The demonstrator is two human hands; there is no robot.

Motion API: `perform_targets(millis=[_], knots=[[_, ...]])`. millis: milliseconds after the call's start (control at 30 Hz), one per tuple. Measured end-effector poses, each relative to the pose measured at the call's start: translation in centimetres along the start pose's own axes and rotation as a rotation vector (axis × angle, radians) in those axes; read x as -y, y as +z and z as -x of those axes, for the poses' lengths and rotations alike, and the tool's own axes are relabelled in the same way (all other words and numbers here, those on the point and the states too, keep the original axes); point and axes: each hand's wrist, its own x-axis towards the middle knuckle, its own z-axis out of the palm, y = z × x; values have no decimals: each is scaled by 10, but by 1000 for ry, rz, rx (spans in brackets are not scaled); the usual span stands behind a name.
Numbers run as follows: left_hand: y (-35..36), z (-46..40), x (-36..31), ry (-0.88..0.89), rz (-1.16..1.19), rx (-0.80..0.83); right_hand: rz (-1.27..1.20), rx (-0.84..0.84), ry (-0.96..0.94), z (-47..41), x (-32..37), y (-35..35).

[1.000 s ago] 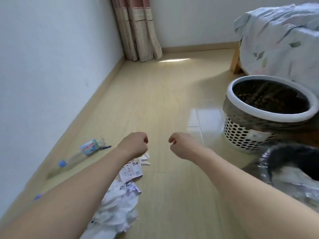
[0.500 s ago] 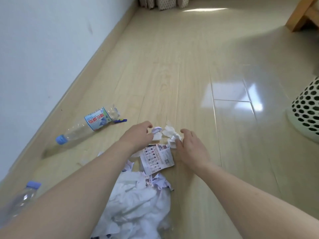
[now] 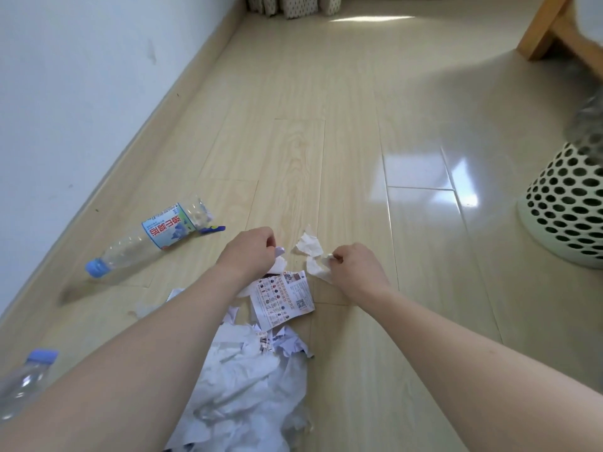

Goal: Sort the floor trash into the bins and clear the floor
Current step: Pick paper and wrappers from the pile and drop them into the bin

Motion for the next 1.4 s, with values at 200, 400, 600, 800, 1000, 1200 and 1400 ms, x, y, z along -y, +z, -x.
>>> perform_targets(millis=[200, 400, 600, 800, 1000, 1200, 1400], knots=[[-47, 36, -23, -82, 363, -66, -122, -5, 7, 37, 9, -50], [-105, 93, -97, -6, 657, 56, -216, -18, -8, 91, 28, -134], [-124, 148, -238, 169, 696, 120, -85, 0, 61, 165, 1, -277], [-77, 204, -396, 353, 664, 161, 49, -209, 282, 243, -106, -386], [8, 238, -478, 396, 373, 367, 0, -126, 499, 304, -207, -395], [-9, 216, -464, 396, 209, 327, 136, -140, 388, 287, -201, -381], [-89, 152, -337, 232, 100, 146, 147, -20, 30, 217, -84, -333]])
